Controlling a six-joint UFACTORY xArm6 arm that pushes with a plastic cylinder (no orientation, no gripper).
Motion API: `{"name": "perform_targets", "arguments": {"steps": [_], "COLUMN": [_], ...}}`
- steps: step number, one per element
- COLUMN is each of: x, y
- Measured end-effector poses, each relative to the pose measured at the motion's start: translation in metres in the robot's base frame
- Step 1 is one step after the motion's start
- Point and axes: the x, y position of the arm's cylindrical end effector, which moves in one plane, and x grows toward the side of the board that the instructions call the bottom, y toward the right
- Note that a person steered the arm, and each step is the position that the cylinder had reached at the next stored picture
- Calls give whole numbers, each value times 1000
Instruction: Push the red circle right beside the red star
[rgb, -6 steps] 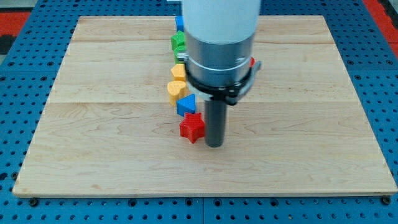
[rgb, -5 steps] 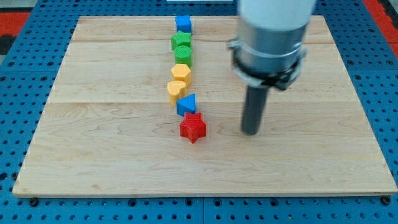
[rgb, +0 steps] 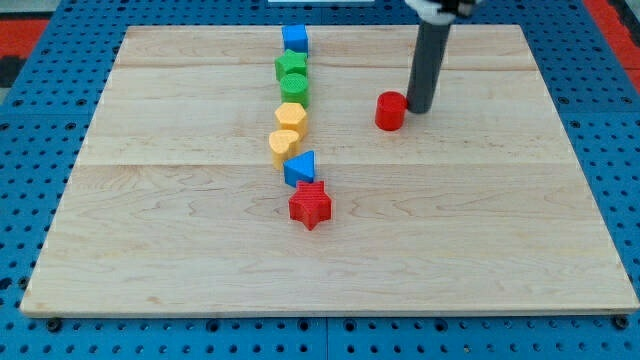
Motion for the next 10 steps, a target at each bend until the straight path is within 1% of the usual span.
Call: {"name": "perform_targets", "arguments": {"steps": [1,2,3,4,5,6,7,8,9,10], "x": [-29,-34,-2,-19,-50,-22,29,20,-3,31], "y": [-4,-42,-27,-22,-47,-59,-37,-34,-56,-57]}}
